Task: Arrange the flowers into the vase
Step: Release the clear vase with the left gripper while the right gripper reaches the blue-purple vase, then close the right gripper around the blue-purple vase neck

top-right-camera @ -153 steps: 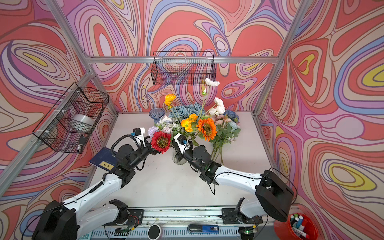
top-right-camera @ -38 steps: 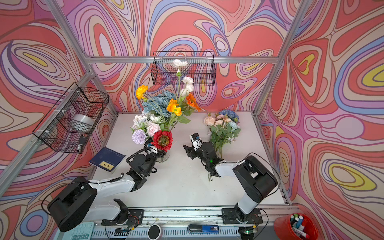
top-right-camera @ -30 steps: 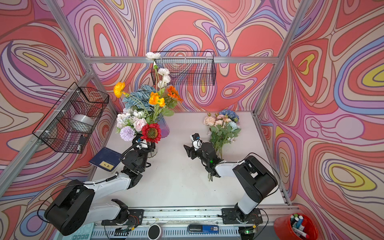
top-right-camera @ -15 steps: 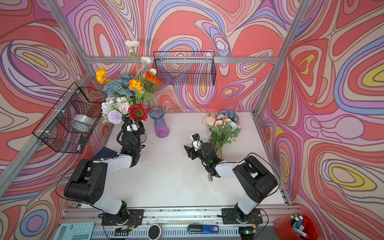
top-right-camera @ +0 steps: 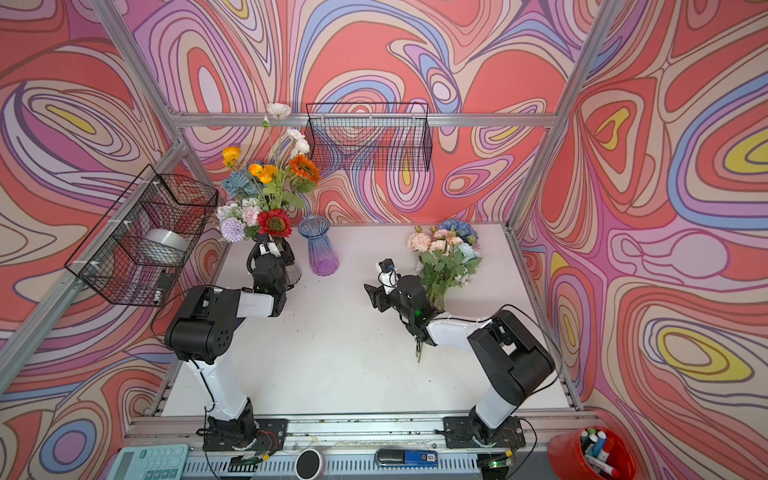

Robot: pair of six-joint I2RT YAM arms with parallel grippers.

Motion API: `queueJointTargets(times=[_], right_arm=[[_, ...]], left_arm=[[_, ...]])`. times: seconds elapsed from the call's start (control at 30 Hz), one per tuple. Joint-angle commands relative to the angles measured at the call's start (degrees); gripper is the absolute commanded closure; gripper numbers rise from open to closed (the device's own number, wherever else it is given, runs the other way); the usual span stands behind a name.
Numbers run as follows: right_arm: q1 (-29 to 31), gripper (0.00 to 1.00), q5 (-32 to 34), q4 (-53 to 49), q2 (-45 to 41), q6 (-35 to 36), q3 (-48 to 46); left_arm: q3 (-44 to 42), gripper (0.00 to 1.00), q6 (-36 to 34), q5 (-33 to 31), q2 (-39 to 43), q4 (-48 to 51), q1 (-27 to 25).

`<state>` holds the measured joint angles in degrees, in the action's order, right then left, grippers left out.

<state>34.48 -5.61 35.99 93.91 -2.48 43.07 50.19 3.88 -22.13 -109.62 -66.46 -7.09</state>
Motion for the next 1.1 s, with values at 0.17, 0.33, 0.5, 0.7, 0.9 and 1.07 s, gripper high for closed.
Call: queueJointTargets(times=[0.17,0.33,0.5,0.7,0.9,1.07], right_arm=[[0.2,0.31,-6.7,5.8,9.7,-0.2,9.0],[0.4,0.28,-8.6,8.5,16.3,0.3,16.1],[0.8,0.26,-10.9,10.9,21.1,0.5,21.0],[1.4,0.24,-13.3,11.6,27.4,0.4,29.1],[1.5,0.22,-14.5,8.6,34.7,0.5,40.1],[1.5,0.21,-14.3,4.0,41.3,0.7,50.3]], left_arm=[[3.7,0.99,1.4,3.3,-1.1,-12.1,0.1],[2.3,0.48,3.0,4.6,-1.9,-12.2,0.1],[0.8,0.0,2.9,5.6,-2.2,-12.1,0.0],[-1.7,0.0,3.0,6.6,-1.0,-12.1,-0.2],[-5.5,0.0,4.3,7.9,0.6,-12.0,-0.9],[-10.1,0.0,8.2,8.8,2.4,-11.9,-1.2]])
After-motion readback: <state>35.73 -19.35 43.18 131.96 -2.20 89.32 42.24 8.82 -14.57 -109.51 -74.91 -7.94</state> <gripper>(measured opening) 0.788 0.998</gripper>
